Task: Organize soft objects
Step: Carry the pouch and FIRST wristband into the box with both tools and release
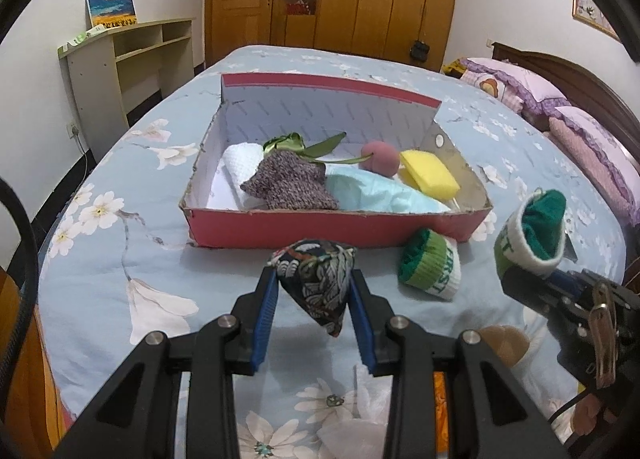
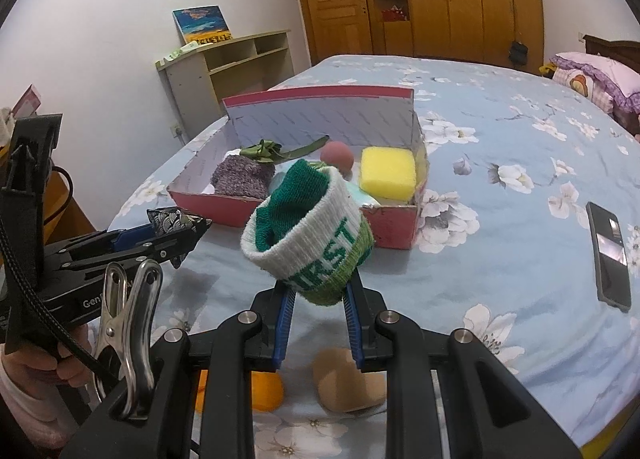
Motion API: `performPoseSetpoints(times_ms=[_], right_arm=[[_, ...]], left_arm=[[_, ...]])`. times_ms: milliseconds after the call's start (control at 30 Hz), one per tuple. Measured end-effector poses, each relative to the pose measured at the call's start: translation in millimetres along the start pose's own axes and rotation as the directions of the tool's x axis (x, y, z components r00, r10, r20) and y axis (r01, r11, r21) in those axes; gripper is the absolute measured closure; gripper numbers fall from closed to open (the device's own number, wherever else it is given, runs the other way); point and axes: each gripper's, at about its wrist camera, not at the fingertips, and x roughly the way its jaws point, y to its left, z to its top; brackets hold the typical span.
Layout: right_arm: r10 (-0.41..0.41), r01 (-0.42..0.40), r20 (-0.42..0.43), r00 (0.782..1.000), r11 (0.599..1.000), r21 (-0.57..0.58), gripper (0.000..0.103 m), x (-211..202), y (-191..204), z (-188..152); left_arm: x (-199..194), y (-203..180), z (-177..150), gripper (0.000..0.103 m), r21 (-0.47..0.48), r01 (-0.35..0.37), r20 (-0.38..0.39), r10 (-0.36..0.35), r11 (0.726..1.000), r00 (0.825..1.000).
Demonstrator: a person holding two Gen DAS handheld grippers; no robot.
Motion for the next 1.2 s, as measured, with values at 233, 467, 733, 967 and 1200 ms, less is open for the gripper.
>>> performPoseSetpoints(times_ms=[233, 467, 733, 967, 1200], right_arm=[[-0.004, 0.004, 0.01, 1.0, 1.0, -0.015, 0.079, 0, 6, 7], [-0.016, 0.016, 0.011, 1.0, 1.0, -0.006, 0.079, 6, 8, 17], [-0.024, 0.024, 0.036, 0.999, 1.0, -0.019, 0.079, 8, 14, 32], [-0.018, 0.019, 0.041, 0.999, 1.0, -0.023, 0.079, 17, 17, 43], [-0.023, 0.024, 0.053, 0.998, 0.999, -0.033, 0.079, 25, 20, 57]], left_arm=[[-4, 2, 4, 0.066, 0.001, -0.01, 0.015, 0.01, 1.0, 1.0], [-6, 1, 11, 0.066, 0.008, -0.02, 0.03, 0.02, 1.0, 0.999], [-6, 5, 22, 0.066, 0.009, -0.042, 0.049, 0.042, 0.999, 0.998], [0, 10, 35, 0.066, 0.013, -0.063, 0.052, 0.062, 0.998, 0.997], [7, 14, 53, 0.066, 0.007, -0.079, 0.06, 0.078, 0.997, 0.995]])
